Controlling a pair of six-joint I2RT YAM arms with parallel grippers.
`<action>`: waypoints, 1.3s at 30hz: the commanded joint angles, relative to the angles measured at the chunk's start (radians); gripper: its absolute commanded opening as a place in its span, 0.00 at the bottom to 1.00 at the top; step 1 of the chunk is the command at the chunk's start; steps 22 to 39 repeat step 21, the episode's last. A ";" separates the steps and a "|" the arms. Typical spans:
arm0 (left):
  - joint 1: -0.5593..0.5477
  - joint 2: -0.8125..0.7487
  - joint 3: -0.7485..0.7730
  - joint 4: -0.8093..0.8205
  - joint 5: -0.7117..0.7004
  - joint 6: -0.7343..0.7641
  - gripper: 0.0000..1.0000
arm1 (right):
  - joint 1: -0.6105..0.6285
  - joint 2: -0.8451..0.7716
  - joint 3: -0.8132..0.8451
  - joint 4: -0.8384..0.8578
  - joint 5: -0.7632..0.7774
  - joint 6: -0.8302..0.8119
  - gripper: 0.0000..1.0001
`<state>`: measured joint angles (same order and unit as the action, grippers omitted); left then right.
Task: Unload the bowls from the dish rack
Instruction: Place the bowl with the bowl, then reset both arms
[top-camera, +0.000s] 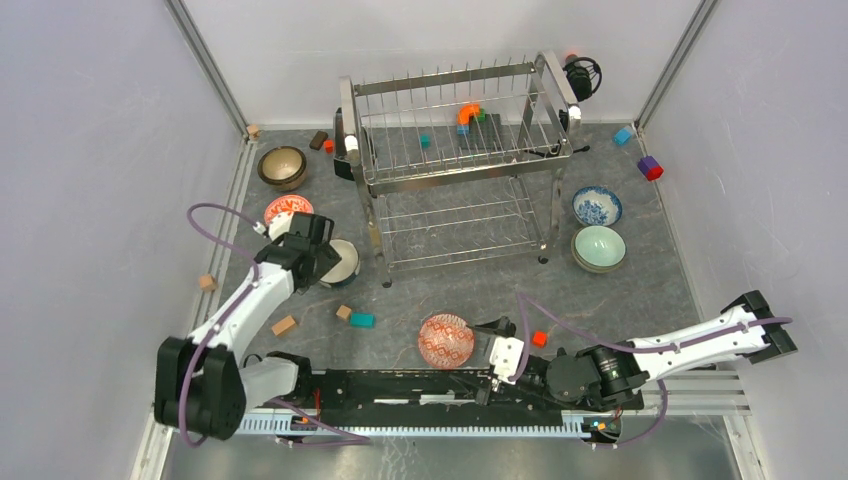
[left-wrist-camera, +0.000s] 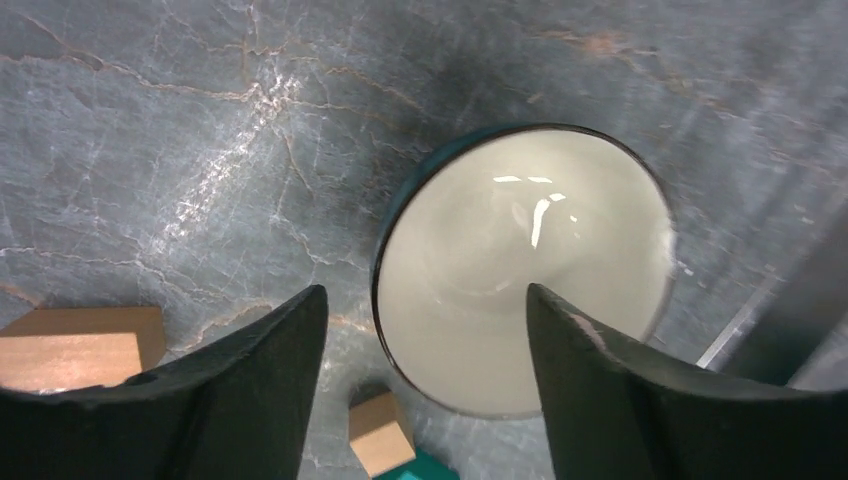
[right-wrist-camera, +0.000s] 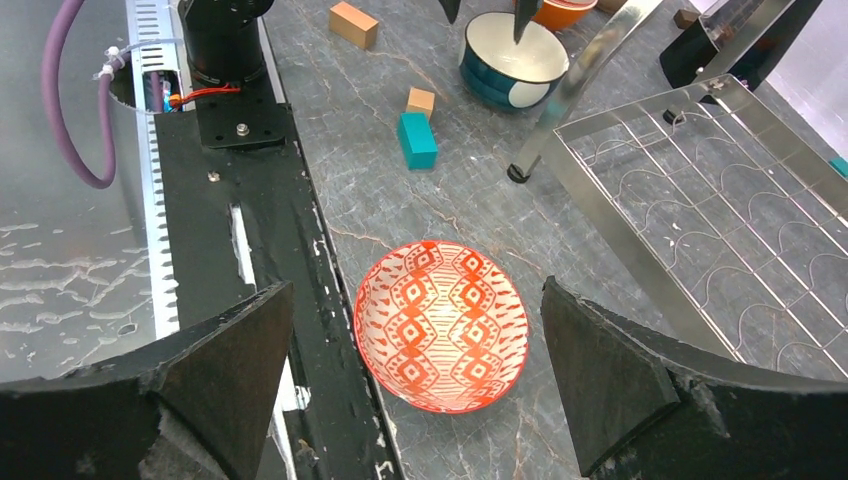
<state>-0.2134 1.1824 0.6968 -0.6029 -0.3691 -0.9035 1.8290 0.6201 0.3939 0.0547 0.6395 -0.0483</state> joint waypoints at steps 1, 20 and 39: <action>0.005 -0.133 0.075 -0.066 0.031 0.020 0.83 | 0.000 -0.005 0.038 0.022 0.035 0.002 0.98; 0.003 -0.601 0.156 -0.133 -0.002 0.292 1.00 | -0.324 0.185 0.139 0.032 0.167 0.118 0.98; 0.005 -0.610 0.148 -0.129 -0.008 0.303 1.00 | -0.327 0.172 0.130 0.038 0.194 0.116 0.98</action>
